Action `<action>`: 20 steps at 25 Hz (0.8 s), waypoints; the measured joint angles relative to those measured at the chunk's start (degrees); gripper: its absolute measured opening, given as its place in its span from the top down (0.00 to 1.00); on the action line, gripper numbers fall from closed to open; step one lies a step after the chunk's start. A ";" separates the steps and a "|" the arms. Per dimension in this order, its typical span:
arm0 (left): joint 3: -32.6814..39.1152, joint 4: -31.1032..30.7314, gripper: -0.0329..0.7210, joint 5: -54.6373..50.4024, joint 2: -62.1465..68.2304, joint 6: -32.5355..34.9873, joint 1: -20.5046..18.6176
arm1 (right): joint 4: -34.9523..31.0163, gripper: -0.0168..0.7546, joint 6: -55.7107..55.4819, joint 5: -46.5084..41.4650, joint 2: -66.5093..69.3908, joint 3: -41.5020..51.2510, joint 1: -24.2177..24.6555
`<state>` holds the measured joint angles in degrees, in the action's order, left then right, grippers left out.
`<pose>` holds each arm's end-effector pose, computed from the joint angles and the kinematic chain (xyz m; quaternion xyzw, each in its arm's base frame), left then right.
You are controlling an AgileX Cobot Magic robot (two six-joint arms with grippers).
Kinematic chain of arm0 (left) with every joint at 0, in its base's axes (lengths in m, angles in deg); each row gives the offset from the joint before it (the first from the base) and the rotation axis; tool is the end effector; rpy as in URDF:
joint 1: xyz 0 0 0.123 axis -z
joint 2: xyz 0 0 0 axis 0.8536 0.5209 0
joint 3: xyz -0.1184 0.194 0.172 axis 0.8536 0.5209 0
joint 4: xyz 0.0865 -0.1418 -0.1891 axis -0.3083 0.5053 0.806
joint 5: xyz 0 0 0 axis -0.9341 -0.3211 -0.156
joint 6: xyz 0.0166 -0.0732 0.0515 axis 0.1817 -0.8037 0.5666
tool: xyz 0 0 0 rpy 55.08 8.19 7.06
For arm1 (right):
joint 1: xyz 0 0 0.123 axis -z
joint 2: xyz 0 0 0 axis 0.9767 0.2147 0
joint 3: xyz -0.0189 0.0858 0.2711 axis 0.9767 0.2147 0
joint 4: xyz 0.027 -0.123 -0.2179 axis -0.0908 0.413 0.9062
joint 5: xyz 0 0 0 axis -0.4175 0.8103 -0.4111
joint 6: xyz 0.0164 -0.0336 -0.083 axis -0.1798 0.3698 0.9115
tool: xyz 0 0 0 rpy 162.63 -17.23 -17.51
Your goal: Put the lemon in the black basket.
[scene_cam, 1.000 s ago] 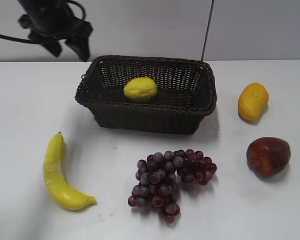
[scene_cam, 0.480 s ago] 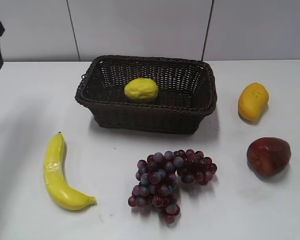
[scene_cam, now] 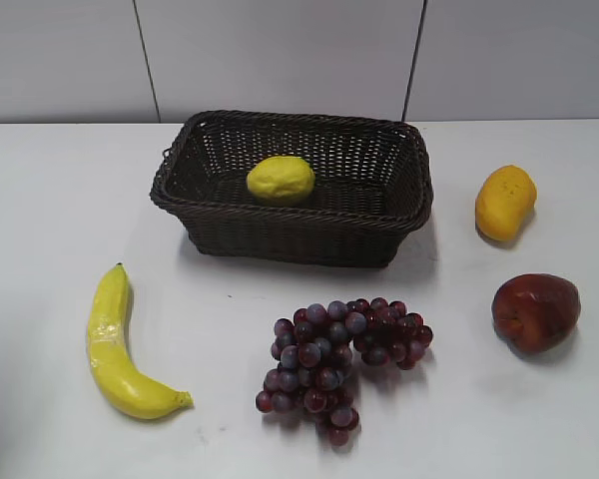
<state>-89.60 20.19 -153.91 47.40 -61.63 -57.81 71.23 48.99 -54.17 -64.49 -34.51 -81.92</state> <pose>0.2451 -0.0104 0.2903 0.0581 0.9897 -0.0332 0.1263 -0.0058 0.0067 0.2795 -0.0459 0.8451 0.0579 0.5294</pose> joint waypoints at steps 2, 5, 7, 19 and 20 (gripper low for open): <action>4.85 0.03 0.21 1.41 -5.11 0.00 0.00 | 0.00 0.25 0.00 0.00 0.00 0.00 0.00; 11.58 0.03 0.21 2.33 -11.88 0.00 0.00 | 0.00 0.25 0.00 0.00 0.00 0.00 0.00; 15.98 0.03 0.21 2.47 -16.17 0.00 0.00 | 0.00 0.25 0.00 0.00 0.00 0.00 0.00; 31.15 1.45 0.21 2.19 -42.73 -3.89 0.00 | 0.00 0.25 0.00 0.00 0.00 0.00 0.00; 31.37 1.57 0.21 2.19 -44.84 -4.08 0.00 | 0.00 0.25 0.00 0.00 0.00 0.00 0.00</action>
<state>-58.23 21.76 -151.71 2.56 -65.71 -57.81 71.23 48.99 -54.17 -64.49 -34.51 -81.92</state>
